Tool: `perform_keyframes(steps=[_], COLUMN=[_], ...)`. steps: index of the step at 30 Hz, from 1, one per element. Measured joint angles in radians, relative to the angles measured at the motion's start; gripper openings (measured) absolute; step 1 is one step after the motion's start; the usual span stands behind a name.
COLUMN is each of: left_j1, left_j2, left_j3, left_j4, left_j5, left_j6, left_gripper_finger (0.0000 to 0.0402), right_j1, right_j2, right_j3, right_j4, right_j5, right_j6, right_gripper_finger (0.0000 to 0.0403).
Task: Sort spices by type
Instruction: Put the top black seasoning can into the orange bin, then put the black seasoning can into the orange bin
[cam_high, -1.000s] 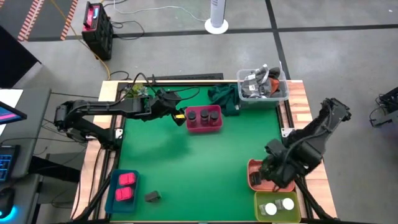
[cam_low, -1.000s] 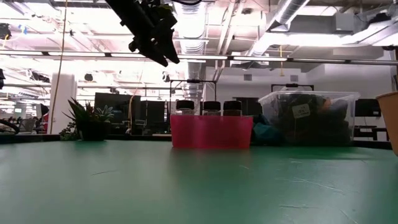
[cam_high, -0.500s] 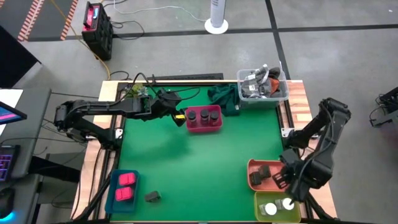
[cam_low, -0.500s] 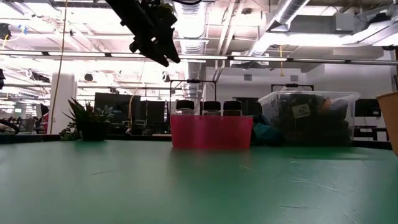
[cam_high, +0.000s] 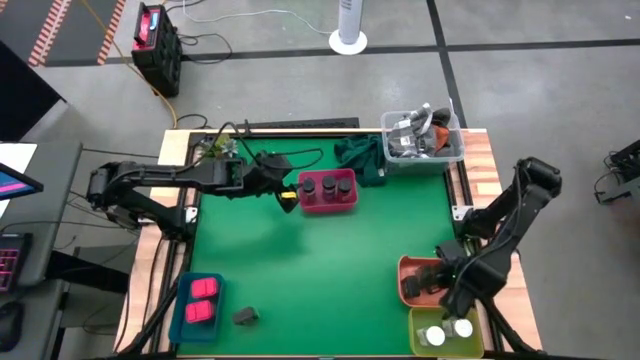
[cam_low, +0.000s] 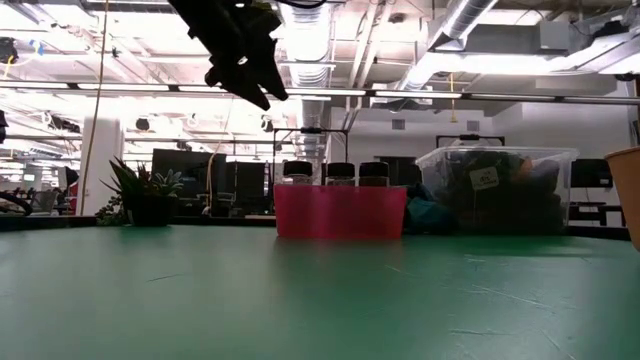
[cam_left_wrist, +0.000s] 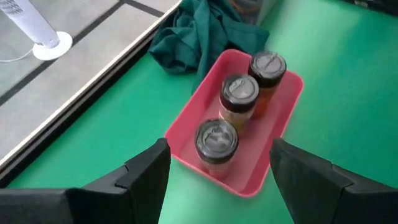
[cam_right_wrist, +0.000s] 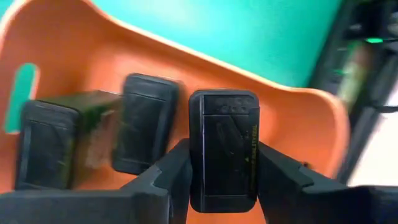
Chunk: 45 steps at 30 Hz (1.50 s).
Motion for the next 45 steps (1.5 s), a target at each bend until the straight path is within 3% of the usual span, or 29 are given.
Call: perform_keyframes(steps=[10, 16, 23, 34, 37, 42, 45], left_j1=[0.002, 0.013, 0.013, 0.013, 0.017, 0.010, -0.056], left_j2=[0.000, 0.000, 0.000, 0.000, 0.000, -0.016, -0.047], left_j3=[0.000, 0.000, 0.000, 0.000, 0.000, 0.011, 0.020], left_j4=[-0.006, -0.006, -0.005, -0.005, -0.006, -0.147, -0.246], left_j5=[-0.007, -0.007, -0.001, 0.020, 0.117, 0.575, 0.701], left_j6=[0.018, 0.026, 0.026, 0.027, 0.036, 0.007, -0.049], left_gripper_finger=[0.0260, 0.0260, 0.0260, 0.0260, 0.0260, 0.0260, 0.0260], right_j1=[-0.096, -0.140, -0.155, -0.153, -0.153, -0.155, -0.155], right_j2=[-0.001, -0.001, -0.001, -0.083, -0.127, -0.204, -0.239], right_j3=[-0.029, -0.029, -0.028, -0.028, -0.028, -0.028, -0.028], right_j4=[0.179, 0.230, 0.236, 0.178, 0.137, 0.092, 0.055], right_j5=[0.081, 0.087, 0.086, 0.085, 0.084, 0.084, 0.084], right_j6=[-0.101, -0.182, -0.202, -0.208, -0.209, -0.211, -0.212], right_gripper_finger=[0.0178, 0.0218, 0.0267, 0.0271, 0.0272, 0.0272, 0.0272])
